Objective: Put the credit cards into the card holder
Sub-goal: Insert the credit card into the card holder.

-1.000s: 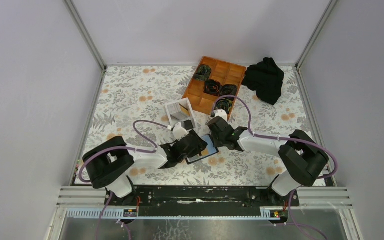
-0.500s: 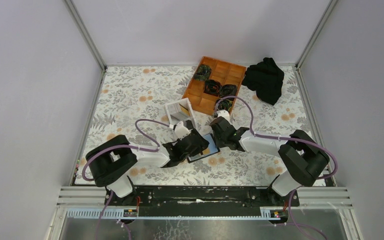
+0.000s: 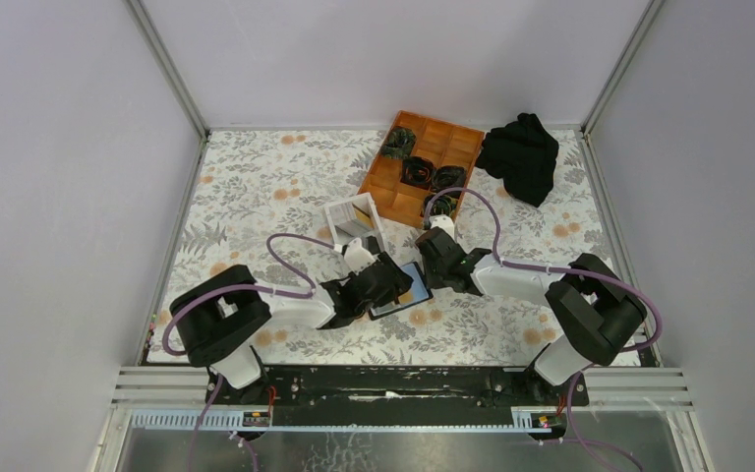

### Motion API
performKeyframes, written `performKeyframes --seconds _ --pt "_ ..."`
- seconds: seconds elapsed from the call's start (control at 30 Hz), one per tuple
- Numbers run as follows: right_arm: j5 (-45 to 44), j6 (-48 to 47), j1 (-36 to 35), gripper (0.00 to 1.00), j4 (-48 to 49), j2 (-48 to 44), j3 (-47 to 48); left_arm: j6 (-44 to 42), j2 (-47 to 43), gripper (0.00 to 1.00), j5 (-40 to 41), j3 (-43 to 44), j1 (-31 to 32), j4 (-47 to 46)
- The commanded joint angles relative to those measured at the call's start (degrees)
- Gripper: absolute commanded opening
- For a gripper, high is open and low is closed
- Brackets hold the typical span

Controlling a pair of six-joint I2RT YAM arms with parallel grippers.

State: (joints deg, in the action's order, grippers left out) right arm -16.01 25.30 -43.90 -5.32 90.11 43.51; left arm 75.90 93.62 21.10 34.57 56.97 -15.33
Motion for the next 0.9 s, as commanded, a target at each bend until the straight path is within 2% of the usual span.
performKeyframes --seconds 0.0,0.4,0.7,0.87 --pt "2.80 0.21 0.09 0.34 0.27 1.14 0.70 -3.25 8.99 0.69 -1.93 -3.29 -0.03 19.01" --pt "4.93 0.89 -0.59 0.34 0.90 1.05 0.52 -6.23 12.91 0.73 -2.81 2.68 0.49 23.92" --pt "4.54 0.99 -0.90 0.34 0.48 0.48 0.37 -6.08 15.17 0.73 -3.06 3.75 2.22 25.95" --pt "4.57 0.93 -0.87 0.34 0.39 -0.24 0.03 -6.16 15.63 0.73 -2.80 1.40 2.28 25.89"
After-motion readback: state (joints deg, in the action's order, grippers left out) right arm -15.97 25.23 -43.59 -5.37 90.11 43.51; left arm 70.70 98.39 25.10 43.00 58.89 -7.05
